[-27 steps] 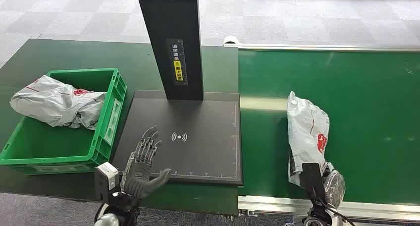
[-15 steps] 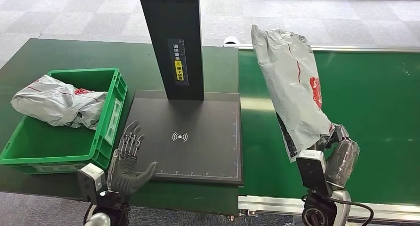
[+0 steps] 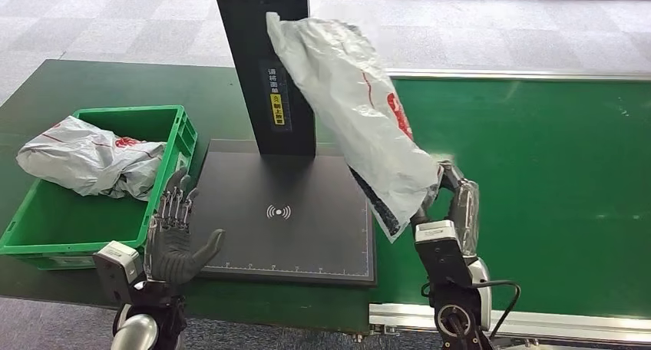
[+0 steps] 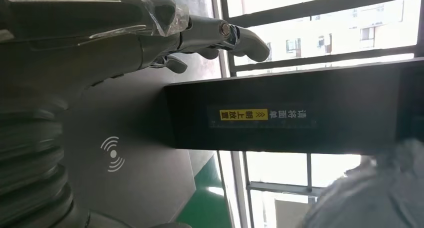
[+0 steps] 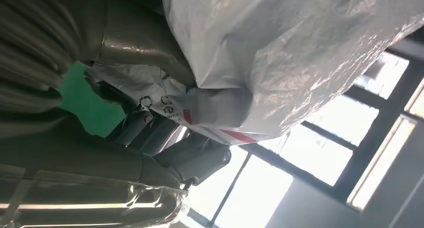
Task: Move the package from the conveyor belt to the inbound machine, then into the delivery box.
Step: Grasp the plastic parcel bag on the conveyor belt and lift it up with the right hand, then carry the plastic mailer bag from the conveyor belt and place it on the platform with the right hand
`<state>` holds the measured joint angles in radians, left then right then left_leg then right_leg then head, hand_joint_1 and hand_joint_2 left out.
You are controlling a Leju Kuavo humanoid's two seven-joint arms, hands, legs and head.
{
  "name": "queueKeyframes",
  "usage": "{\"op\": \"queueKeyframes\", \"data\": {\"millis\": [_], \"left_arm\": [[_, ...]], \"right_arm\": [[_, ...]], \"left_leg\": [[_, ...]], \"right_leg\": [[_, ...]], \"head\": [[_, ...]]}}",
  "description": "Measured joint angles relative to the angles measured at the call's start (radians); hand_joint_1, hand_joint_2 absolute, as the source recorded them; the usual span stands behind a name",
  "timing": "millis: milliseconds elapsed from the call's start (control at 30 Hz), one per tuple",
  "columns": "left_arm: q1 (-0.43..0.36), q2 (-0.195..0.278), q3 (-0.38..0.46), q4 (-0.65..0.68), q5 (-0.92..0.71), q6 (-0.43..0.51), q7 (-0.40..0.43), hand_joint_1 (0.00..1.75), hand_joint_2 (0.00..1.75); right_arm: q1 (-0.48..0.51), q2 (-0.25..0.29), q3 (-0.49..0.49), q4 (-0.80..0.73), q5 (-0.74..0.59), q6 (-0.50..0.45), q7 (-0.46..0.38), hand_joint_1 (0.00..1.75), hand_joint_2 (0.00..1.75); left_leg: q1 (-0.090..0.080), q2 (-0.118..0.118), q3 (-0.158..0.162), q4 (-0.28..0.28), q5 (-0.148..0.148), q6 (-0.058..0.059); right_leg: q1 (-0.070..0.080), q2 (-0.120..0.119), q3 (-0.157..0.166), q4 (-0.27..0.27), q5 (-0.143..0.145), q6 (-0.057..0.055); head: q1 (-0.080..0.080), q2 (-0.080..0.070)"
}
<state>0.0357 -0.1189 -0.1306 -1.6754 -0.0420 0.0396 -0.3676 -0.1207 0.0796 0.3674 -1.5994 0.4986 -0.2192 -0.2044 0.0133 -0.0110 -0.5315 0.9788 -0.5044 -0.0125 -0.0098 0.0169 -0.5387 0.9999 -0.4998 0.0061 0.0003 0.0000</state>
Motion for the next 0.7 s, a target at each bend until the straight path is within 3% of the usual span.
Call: {"op": "queueKeyframes", "data": {"millis": [100, 167, 200, 233, 300, 333, 700], "left_arm": [[-0.002, -0.003, 0.001, -0.002, 0.000, 0.002, 0.002, 0.00, 1.75], [-0.003, -0.004, 0.001, -0.003, 0.001, 0.006, 0.003, 0.00, 1.75], [-0.003, -0.005, 0.002, -0.004, 0.001, 0.009, 0.003, 0.00, 1.75], [-0.003, -0.006, 0.002, -0.005, 0.001, 0.010, 0.003, 0.00, 1.75], [-0.004, -0.006, 0.003, -0.007, 0.002, 0.012, 0.003, 0.00, 1.75], [-0.004, -0.007, 0.004, -0.008, 0.002, 0.012, 0.004, 0.00, 1.75], [-0.005, -0.008, 0.016, -0.014, -0.002, 0.015, 0.011, 0.00, 1.75]], "right_arm": [[-0.011, 0.010, 0.052, 0.039, -0.027, 0.037, 0.009, 1.75, 1.75], [-0.017, 0.013, 0.085, 0.063, -0.045, 0.056, 0.010, 1.43, 1.75], [-0.020, 0.014, 0.101, 0.073, -0.051, 0.062, 0.010, 1.13, 1.75], [-0.022, 0.014, 0.116, 0.083, -0.055, 0.066, 0.010, 0.69, 1.75], [-0.028, 0.014, 0.142, 0.098, -0.059, 0.071, 0.012, 0.14, 1.75], [-0.031, 0.014, 0.153, 0.105, -0.060, 0.074, 0.015, 0.00, 1.75], [-0.038, 0.002, 0.195, 0.133, -0.059, 0.082, 0.057, 0.00, 1.75]], "left_leg": [[0.000, 0.000, 0.000, 0.000, 0.000, 0.000], [0.000, 0.000, 0.000, 0.000, 0.000, 0.000], [0.000, 0.000, 0.000, 0.000, 0.000, 0.000], [0.000, 0.000, 0.000, 0.000, 0.000, 0.000], [0.000, 0.000, 0.000, 0.000, 0.000, 0.000], [0.000, 0.000, 0.000, 0.000, 0.000, 0.000], [0.000, 0.000, 0.000, 0.000, 0.000, 0.000]], "right_leg": [[0.000, 0.000, 0.000, 0.000, 0.000, 0.000], [0.000, 0.000, 0.000, 0.000, 0.000, 0.000], [0.000, 0.000, 0.000, 0.000, 0.000, 0.000], [0.000, 0.000, 0.000, 0.000, 0.000, 0.000], [0.000, 0.000, 0.000, 0.000, 0.000, 0.000], [0.000, 0.000, 0.000, 0.000, 0.000, 0.000], [0.000, 0.000, 0.000, 0.000, 0.000, 0.000]], "head": [[0.000, 0.000], [0.000, 0.000], [0.000, 0.000], [0.000, 0.000], [0.000, 0.000], [0.000, 0.000], [0.000, 0.000]]}}
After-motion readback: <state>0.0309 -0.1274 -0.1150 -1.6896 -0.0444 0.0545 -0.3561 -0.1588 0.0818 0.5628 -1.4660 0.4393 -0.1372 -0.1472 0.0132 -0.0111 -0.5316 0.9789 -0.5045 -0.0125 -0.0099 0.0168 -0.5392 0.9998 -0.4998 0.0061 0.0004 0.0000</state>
